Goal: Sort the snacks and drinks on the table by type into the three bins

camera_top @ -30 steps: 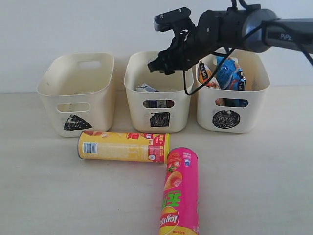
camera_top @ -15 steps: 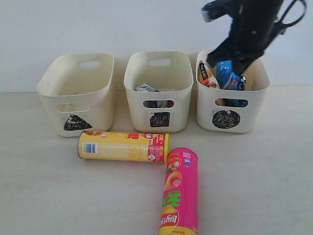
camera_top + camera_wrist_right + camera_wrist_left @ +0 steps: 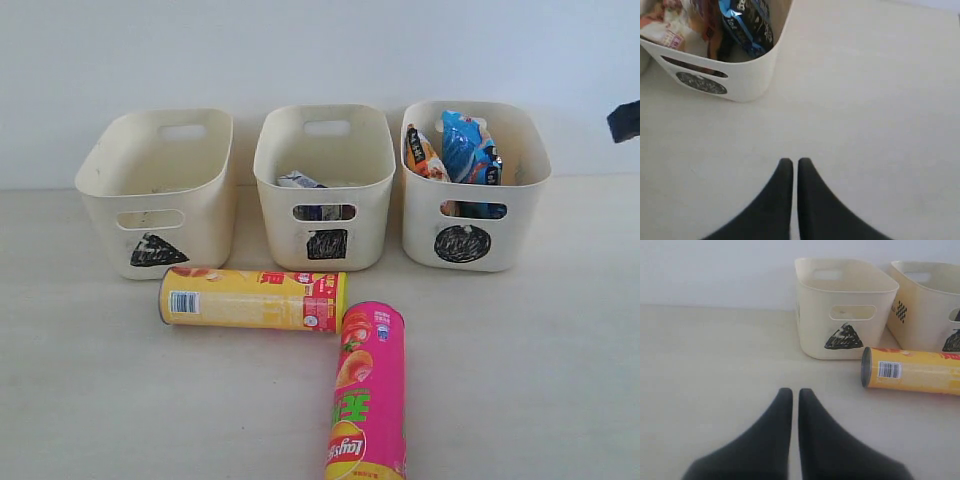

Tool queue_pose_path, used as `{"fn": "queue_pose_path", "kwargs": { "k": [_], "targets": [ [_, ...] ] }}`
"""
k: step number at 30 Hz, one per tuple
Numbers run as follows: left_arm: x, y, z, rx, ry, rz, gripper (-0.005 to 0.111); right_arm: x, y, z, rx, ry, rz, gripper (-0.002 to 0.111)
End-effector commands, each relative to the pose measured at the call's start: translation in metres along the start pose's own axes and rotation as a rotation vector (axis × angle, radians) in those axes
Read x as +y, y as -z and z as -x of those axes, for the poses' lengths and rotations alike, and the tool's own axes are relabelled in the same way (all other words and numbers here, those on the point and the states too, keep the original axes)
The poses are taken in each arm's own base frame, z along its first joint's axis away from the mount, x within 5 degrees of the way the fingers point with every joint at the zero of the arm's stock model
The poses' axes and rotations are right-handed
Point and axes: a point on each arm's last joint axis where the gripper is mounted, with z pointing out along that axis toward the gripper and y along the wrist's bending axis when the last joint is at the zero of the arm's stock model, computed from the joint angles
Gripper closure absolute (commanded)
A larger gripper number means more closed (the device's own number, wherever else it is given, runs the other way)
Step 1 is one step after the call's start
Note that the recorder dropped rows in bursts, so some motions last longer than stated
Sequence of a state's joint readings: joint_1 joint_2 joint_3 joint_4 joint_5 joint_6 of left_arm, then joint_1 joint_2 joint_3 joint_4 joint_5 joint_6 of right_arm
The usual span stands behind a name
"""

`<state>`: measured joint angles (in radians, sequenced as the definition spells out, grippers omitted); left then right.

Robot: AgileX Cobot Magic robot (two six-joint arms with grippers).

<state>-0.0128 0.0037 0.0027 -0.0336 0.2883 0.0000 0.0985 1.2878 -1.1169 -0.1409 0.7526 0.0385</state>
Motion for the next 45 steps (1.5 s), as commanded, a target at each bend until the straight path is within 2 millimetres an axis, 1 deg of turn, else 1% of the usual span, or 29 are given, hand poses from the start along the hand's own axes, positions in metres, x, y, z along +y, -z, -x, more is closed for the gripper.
{"fn": "queue_pose_path", "kwargs": {
  "k": [1,3,5,10,15,17,19,21,24,28,31,39,42,45],
  "targets": [
    [0.000,0.001,0.001,-0.009,0.007,0.004,0.103,-0.001,0.036,-0.029,-0.165,-0.080,0.010,0.108],
    [0.000,0.001,0.001,-0.009,0.007,0.004,0.103,-0.002,0.054,-0.043,-0.242,-0.087,0.011,0.108],
    [0.000,0.001,0.001,-0.009,0.007,0.004,0.103,-0.002,0.067,-0.056,-0.281,-0.089,0.010,0.108],
    [0.000,0.001,0.001,-0.009,0.007,0.004,0.103,-0.002,0.099,-0.087,-0.314,-0.121,0.021,0.108],
    [0.000,0.001,0.001,-0.009,0.007,0.004,0.103,-0.004,0.132,-0.102,-0.423,-0.132,0.021,0.108],
    [0.000,0.001,0.001,-0.009,0.007,0.004,0.103,-0.004,0.139,-0.107,-0.435,-0.138,0.025,0.108],
    [0.000,0.001,0.001,-0.009,0.007,0.004,0.103,-0.004,0.141,-0.114,-0.437,-0.132,0.023,0.108],
    [0.000,0.001,0.001,-0.009,0.007,0.004,0.103,-0.003,0.140,-0.119,-0.462,-0.118,0.020,0.108],
    [0.000,0.001,0.001,-0.009,0.007,0.004,0.103,-0.001,0.132,-0.128,-0.523,-0.077,0.017,0.108],
    [0.000,0.001,0.001,-0.009,0.007,0.004,0.103,0.003,0.114,-0.150,-0.533,-0.075,0.022,0.108],
    [0.000,0.001,0.001,-0.009,0.007,0.004,0.103,0.005,0.105,-0.164,-0.575,-0.065,0.021,0.108],
    [0.000,0.001,0.001,-0.009,0.007,0.004,0.103,0.012,0.087,-0.220,-0.701,-0.054,0.017,0.108],
    [0.000,0.001,0.001,-0.009,0.007,0.004,0.103,0.014,0.081,-0.233,-0.725,-0.061,0.026,0.108],
    [0.000,0.001,0.001,-0.009,0.007,0.004,0.103,0.016,0.069,-0.241,-0.687,-0.045,0.030,0.108]
  ]
}}
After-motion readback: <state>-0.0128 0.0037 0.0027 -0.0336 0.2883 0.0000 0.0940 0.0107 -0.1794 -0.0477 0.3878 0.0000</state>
